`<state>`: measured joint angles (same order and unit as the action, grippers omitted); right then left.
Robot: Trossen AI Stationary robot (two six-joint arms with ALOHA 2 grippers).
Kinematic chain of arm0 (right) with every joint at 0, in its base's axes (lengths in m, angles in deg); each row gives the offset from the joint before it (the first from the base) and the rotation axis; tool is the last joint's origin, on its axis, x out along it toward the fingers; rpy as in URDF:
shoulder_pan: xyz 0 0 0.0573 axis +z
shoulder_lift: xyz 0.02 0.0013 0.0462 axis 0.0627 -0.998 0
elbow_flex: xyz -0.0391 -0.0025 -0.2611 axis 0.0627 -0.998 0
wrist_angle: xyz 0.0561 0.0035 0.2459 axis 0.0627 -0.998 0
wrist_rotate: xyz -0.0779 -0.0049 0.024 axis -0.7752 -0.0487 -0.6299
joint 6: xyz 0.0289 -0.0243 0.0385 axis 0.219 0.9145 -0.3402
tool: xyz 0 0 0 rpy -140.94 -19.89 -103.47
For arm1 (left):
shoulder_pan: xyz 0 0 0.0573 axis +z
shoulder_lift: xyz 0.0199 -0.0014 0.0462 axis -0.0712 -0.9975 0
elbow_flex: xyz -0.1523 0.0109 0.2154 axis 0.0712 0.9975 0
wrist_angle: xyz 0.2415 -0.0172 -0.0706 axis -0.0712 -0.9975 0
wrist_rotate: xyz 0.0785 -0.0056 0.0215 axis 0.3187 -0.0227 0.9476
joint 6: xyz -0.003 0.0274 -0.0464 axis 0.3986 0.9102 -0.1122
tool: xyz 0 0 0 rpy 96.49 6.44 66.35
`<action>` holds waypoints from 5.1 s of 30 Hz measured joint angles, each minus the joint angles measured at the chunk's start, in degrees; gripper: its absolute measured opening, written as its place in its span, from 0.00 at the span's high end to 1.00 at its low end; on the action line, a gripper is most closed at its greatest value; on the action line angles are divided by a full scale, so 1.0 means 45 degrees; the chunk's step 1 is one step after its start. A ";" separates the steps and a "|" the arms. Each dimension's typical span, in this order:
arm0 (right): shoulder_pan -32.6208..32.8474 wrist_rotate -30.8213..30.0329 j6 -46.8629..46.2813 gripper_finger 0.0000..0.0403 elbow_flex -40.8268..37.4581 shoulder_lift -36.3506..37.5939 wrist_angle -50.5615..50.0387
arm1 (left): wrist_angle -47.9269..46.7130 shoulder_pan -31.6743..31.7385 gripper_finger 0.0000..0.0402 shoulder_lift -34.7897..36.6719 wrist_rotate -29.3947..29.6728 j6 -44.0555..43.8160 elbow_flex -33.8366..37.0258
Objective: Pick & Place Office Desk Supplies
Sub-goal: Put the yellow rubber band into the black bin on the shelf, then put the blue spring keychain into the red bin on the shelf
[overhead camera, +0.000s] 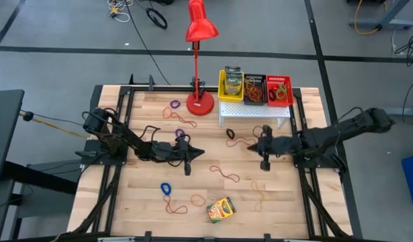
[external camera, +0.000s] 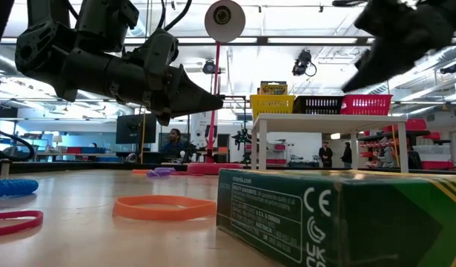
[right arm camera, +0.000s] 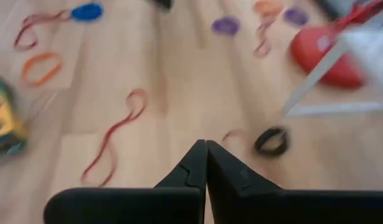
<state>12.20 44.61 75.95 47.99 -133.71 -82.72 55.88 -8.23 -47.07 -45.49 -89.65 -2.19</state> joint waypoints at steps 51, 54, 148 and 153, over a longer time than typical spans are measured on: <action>0.4054 0.1827 -0.5167 0.89 0.2834 -0.7399 -0.3242 | 0.0058 -0.0012 0.98 0.0000 -0.0005 -0.0005 0.0000; 0.4003 0.1994 -0.5047 0.80 0.2831 -0.7402 -0.3312 | 0.0058 -0.0012 0.98 0.0000 -0.0004 -0.0005 0.0000; -1.1494 -0.0571 0.4552 0.88 1.4920 -0.7755 -1.1849 | 0.0073 -0.0012 0.98 0.0000 -0.0005 -0.0005 0.0000; -1.1489 -0.0583 0.4346 0.79 1.4918 -0.7704 -1.1971 | 0.0063 -0.0010 0.98 0.0000 -0.0005 -0.0006 0.0000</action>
<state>-39.50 41.99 95.51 115.12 -168.38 -136.59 56.16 -8.27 -47.07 -45.51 -89.67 -2.19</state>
